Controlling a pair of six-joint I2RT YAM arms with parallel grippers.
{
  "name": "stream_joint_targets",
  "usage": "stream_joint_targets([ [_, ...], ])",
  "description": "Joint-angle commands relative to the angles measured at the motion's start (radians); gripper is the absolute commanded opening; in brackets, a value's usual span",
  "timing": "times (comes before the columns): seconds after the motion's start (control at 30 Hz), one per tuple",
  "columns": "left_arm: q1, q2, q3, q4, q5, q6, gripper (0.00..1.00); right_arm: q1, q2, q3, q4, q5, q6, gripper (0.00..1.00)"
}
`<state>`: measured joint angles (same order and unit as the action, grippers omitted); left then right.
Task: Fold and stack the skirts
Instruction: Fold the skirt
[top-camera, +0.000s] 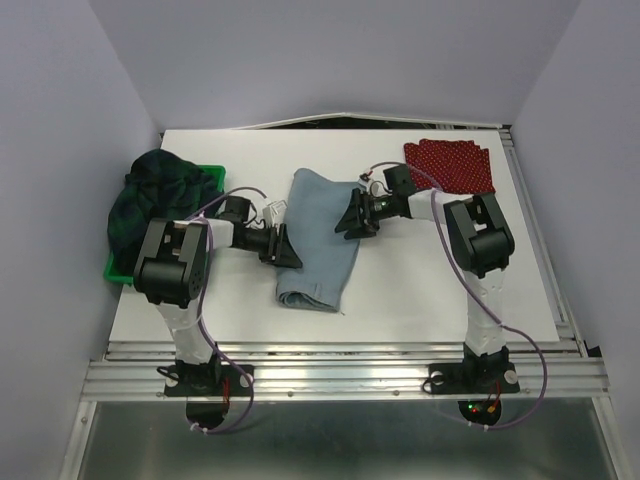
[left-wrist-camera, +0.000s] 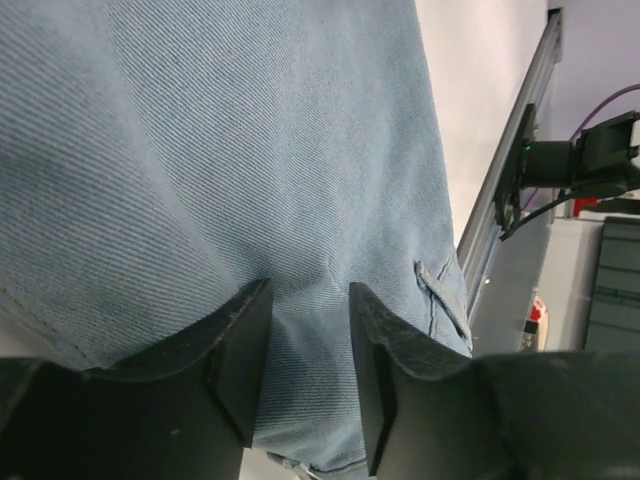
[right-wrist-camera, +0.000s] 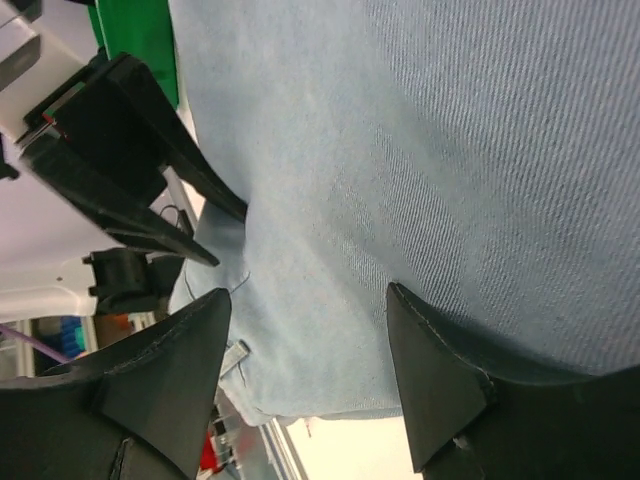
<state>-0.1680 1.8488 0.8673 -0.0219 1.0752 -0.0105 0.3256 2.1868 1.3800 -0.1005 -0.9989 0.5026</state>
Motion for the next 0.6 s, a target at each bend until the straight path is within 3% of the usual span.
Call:
stream_joint_targets([
  [0.0,-0.022,-0.11,0.129,-0.201,-0.156,0.215,0.58,-0.014,-0.037,0.059,-0.131,0.045,-0.136,0.7],
  [0.17,-0.141,-0.374,0.142,-0.294,-0.556,0.532,0.74,0.015,-0.14,0.056,-0.13,0.028,-0.138,0.7],
  [0.23,-0.261,-0.517,0.075,-0.305,-0.682,0.652,0.79,0.035,-0.169,0.059,-0.11,0.034,-0.112,0.7],
  [0.37,-0.471,-0.738,-0.065,-0.306,-0.841,0.78,0.83,0.075,-0.174,0.057,-0.077,0.028,-0.084,0.7],
  [0.57,-0.657,-0.781,-0.223,-0.256,-0.995,0.847,0.88,0.159,-0.122,0.057,-0.045,0.031,-0.087,0.69],
])
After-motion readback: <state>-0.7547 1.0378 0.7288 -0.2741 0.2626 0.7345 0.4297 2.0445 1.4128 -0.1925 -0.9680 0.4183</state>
